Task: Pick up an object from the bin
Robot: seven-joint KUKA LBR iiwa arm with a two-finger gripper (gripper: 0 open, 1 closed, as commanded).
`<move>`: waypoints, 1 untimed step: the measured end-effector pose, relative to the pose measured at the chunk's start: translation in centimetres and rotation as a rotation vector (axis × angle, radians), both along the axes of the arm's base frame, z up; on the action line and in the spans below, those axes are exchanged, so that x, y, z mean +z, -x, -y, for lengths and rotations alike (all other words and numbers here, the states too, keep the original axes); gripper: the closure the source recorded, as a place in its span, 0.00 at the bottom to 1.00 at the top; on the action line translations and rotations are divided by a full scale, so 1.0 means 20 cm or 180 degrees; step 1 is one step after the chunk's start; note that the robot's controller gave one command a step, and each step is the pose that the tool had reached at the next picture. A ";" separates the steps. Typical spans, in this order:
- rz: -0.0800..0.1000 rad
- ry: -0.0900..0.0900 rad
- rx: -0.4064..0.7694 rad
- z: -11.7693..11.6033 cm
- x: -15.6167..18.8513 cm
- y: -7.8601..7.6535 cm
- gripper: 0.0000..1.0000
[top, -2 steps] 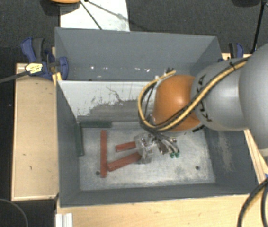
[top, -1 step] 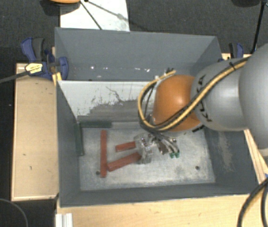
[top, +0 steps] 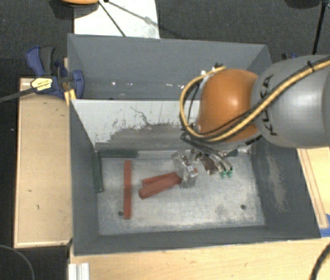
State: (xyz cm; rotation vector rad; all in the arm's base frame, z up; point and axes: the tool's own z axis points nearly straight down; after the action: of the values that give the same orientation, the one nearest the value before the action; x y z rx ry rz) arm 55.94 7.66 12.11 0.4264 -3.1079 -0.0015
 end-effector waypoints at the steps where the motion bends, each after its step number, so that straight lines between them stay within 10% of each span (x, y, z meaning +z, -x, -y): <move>1: -0.0005 0.0005 -0.0197 -0.10 0.32 0.22 1.00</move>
Offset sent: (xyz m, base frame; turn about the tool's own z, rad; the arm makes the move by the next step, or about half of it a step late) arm 0.0144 -0.0152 0.0508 0.0545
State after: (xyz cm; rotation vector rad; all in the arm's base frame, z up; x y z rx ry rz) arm 51.57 9.65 18.51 0.3300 -3.1177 0.0004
